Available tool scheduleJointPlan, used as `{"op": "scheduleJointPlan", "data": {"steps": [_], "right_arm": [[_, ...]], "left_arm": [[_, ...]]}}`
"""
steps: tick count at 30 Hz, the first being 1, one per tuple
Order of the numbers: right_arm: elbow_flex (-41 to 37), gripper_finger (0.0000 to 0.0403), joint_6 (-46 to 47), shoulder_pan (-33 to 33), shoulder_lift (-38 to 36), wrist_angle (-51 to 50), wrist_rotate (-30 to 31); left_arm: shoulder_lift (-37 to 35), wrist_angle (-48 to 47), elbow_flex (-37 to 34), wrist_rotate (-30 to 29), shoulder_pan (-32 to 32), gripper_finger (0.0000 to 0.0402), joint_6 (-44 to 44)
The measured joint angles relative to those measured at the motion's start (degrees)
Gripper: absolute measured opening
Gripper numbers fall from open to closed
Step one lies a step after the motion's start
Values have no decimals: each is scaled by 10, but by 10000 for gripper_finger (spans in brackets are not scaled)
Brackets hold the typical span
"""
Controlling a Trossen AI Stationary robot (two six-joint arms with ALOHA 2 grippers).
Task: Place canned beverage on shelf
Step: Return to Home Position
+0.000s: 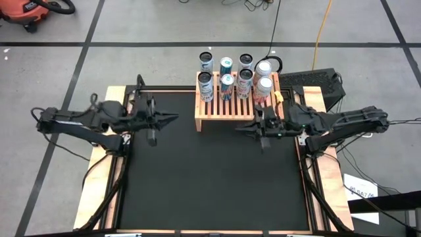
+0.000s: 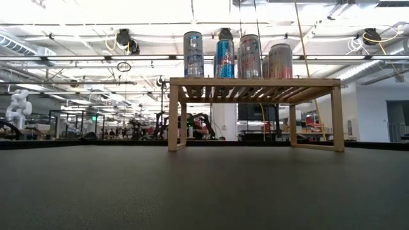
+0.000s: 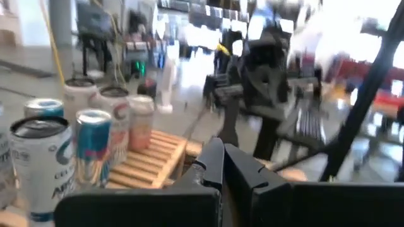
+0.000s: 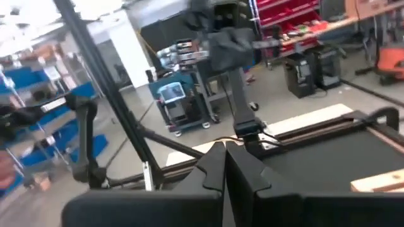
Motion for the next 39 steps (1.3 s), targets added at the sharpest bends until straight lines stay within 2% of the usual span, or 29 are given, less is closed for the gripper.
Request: {"op": "scheduleJointPlan", "data": {"steps": [4,9,12,16,19,22,27,31,35,39], "right_arm": [[0,0,-31,24,-23,-26,52],[-19,0,-56,31,-72,-53,59],[-64,0,-58,31,-110,-39,61],[-146,0,-70,31,-169,46,61],[-197,0,-75,31,-209,97,60],[-227,0,-79,26,-250,66,65],[-243,0,-75,24,-326,-99,89],[-243,0,-18,25,-373,-191,101],[-252,0,-41,24,-388,-185,120],[-292,0,-98,24,-390,-95,119]], "left_arm": [[-49,124,-92,-16,0,12,-6],[-127,121,-167,-16,0,12,-17],[-169,124,-203,-16,0,12,-18],[-199,131,-250,-33,0,12,-43],[-206,194,-300,-49,1,12,-57],[-215,229,-340,-50,0,12,-63],[-262,223,-375,-69,1,12,-71],[-329,221,-398,-86,1,12,-62],[-397,183,-416,-94,1,12,-58],[-454,147,-432,-94,1,12,-61]]}}
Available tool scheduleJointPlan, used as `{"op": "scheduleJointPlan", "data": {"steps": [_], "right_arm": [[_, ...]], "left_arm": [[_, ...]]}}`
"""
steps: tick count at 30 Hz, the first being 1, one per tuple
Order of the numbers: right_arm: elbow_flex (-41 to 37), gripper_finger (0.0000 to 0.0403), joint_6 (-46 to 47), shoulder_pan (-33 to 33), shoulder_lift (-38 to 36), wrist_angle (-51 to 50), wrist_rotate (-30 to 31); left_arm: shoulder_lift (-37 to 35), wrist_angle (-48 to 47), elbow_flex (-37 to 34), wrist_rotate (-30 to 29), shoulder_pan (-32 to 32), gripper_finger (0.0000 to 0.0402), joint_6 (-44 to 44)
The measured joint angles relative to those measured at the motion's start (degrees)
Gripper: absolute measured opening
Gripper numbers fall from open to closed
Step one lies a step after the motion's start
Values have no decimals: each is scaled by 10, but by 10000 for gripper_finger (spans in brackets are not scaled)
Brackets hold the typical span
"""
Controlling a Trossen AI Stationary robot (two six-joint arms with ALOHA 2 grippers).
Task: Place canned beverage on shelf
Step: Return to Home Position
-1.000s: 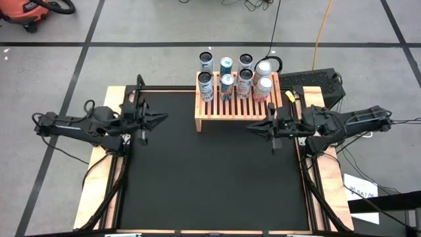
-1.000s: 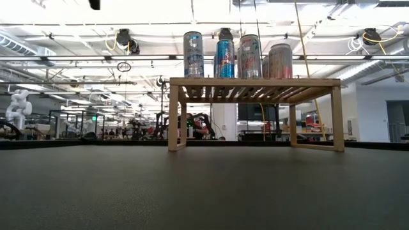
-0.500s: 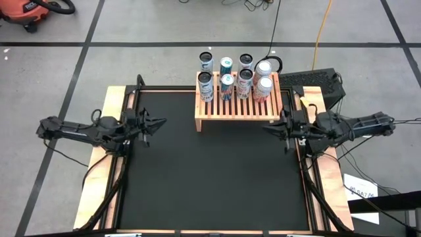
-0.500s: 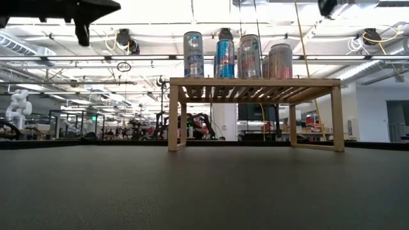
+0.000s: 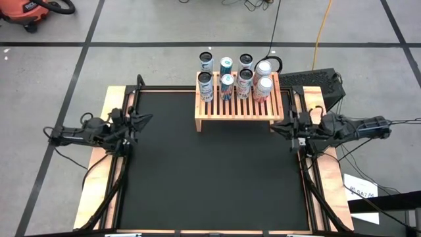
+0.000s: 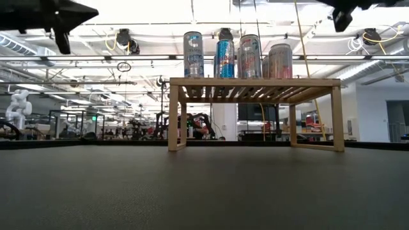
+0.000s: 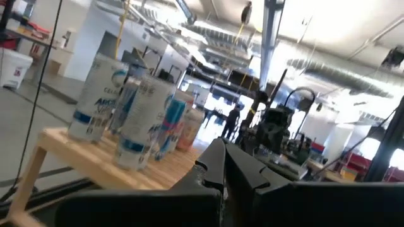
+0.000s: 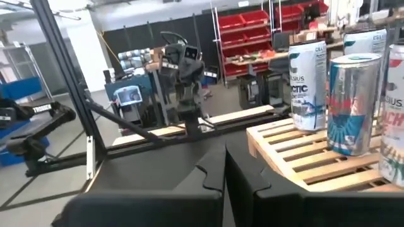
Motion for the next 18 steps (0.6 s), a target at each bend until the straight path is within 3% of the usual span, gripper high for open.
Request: {"op": "scheduleJointPlan", "data": {"steps": [3,8,15,18], "right_arm": [[-30,0,-3,0,0,36,0],[-69,0,25,0,-15,55,-2],[-179,0,30,0,-67,184,-16],[-223,0,49,1,-99,206,-20]], "left_arm": [[-36,-52,-4,0,0,12,0],[-37,-104,1,-1,0,12,0],[-37,-133,1,-3,0,12,1],[-37,-157,1,-48,0,12,2]]}}
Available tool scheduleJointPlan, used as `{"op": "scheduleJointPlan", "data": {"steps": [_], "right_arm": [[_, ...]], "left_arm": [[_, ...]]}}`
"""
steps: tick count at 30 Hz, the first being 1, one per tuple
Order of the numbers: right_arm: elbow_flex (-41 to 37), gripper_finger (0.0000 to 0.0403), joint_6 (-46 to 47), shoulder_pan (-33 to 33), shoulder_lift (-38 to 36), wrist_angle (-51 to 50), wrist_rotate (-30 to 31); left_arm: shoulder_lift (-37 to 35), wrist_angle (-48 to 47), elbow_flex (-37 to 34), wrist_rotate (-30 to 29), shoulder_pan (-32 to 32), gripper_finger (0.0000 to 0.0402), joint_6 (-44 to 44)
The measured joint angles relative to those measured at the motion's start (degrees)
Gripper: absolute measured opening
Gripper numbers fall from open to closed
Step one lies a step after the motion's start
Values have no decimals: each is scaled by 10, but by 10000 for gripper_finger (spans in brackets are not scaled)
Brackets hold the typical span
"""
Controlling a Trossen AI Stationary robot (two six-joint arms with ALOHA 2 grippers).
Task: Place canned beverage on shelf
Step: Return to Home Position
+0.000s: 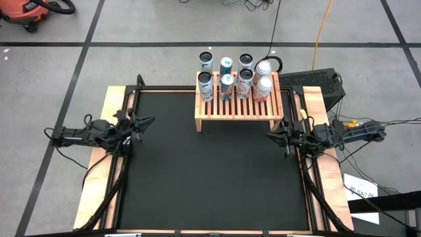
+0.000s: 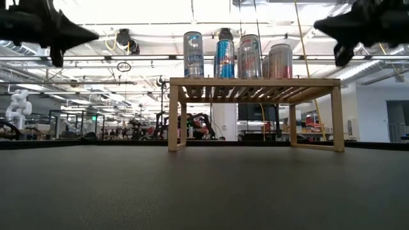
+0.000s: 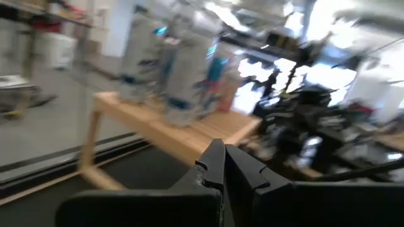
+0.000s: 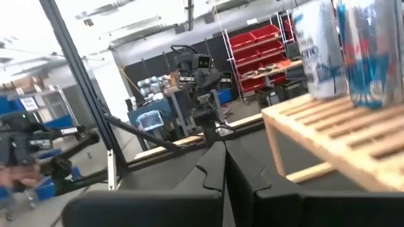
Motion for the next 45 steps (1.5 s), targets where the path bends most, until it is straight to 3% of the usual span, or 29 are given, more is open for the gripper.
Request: {"op": "scheduleJointPlan", "data": {"steps": [5,11,16,28,45], "right_arm": [[-44,0,27,0,-59,4,0],[-70,0,-11,0,-117,0,3],[-83,0,-3,0,-114,-9,3],[-90,0,37,0,-114,-20,21],[-91,0,37,0,-114,-23,18]], "left_arm": [[0,-34,-3,-23,0,12,-22],[0,-27,-25,-19,0,12,-48],[0,59,-68,55,0,12,-55],[0,80,-109,141,0,12,-94],[0,131,-110,180,-24,12,5]]}}
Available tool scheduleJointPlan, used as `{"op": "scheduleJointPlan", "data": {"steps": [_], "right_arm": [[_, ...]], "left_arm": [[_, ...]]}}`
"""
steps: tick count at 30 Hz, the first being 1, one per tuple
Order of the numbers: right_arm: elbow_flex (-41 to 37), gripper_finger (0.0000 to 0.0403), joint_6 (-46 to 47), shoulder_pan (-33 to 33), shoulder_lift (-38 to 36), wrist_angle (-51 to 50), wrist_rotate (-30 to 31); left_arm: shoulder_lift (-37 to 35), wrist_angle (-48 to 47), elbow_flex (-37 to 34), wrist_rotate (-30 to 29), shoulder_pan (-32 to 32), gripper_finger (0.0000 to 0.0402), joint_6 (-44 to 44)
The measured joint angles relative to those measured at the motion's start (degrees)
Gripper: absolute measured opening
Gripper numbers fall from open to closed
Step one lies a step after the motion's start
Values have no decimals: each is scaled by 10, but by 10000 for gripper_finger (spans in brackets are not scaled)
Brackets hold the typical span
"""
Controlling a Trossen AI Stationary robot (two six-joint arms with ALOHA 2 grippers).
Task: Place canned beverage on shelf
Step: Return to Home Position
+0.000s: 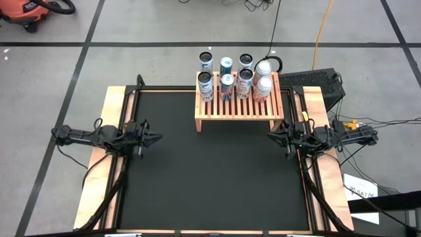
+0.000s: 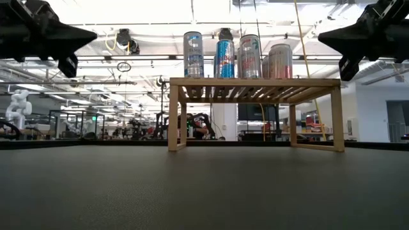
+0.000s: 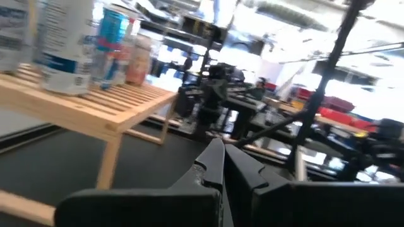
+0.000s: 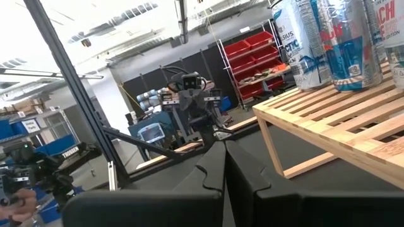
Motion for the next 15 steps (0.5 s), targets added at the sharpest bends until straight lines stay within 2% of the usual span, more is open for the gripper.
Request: {"op": "scheduleJointPlan", "data": {"steps": [15], "right_arm": [[0,0,0,0,0,0,0]], "left_arm": [[1,-59,0,-10,-5,12,-22]]}}
